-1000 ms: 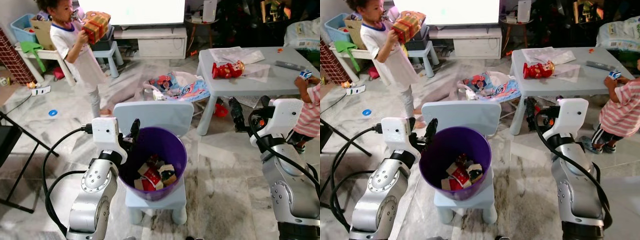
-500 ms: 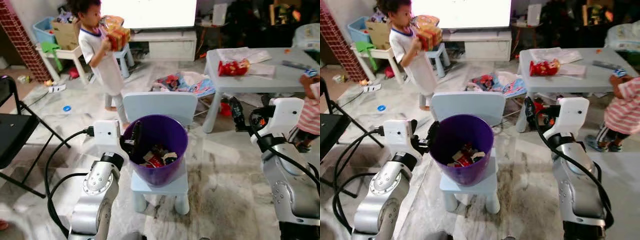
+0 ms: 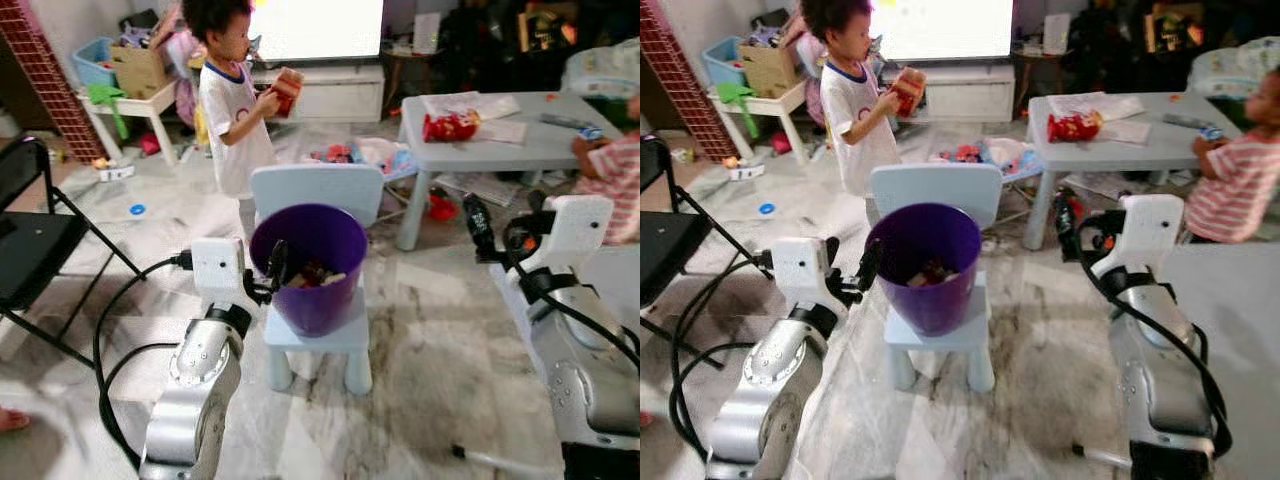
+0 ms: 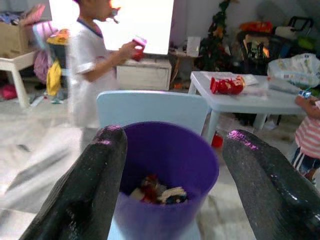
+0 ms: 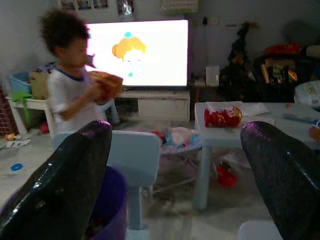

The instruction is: Picking trash to rubbish bin

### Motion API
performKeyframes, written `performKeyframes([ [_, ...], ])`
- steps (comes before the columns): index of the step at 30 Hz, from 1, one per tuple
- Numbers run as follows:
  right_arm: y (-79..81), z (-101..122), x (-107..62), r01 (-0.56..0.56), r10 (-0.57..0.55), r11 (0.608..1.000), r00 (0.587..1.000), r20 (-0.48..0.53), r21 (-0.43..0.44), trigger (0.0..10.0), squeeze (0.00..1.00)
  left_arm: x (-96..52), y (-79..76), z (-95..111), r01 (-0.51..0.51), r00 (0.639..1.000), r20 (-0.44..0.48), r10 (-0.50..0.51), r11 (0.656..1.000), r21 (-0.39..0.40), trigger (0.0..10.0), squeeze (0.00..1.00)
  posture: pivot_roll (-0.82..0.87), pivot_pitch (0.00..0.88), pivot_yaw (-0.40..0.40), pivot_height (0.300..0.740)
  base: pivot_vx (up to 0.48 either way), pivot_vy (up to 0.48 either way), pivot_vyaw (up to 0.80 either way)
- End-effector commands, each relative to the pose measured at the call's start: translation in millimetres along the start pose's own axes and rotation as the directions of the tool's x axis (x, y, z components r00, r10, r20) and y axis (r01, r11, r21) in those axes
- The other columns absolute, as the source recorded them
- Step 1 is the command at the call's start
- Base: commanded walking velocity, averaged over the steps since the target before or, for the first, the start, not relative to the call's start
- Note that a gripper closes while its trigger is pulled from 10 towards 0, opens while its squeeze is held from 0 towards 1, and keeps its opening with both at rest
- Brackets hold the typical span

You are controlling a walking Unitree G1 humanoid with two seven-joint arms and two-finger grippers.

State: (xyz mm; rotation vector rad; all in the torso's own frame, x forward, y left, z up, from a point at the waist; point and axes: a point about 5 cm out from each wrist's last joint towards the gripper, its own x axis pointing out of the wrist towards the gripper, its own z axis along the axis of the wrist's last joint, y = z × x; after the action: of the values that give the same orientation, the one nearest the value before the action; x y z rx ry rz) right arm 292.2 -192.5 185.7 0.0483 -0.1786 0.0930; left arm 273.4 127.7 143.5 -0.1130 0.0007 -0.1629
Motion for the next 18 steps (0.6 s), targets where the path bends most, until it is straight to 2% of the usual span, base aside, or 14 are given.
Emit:
performKeyframes([
  [1,0.0,4.0,1.2,-0.009,0.009,1.0,1.0,0.012,-0.008,10.0,0.0,0.7,1.8,2.0,-0.007,1.0,0.01,0.007,1.0,0.001,10.0,0.0,0.02,0.047,0.018,0.74,-0.274,0.0,0.0],
  [12,-0.9,6.0,3.9,-0.015,0.016,1.0,1.0,0.018,-0.016,10.0,0.0,2.6,0.4,1.6,-0.006,1.0,0.016,0.006,1.0,-0.001,10.0,0.0,0.02,0.039,0.012,0.74,-0.23,0.0,0.0],
  [18,-1.4,6.8,4.8,-0.017,0.018,1.0,1.0,0.02,-0.019,10.0,0.0,3.8,-0.2,3.1,-0.011,1.0,0.027,0.011,1.0,-0.006,10.0,0.0,0.01,0.039,0.008,0.74,0.0,0.0,0.0],
])
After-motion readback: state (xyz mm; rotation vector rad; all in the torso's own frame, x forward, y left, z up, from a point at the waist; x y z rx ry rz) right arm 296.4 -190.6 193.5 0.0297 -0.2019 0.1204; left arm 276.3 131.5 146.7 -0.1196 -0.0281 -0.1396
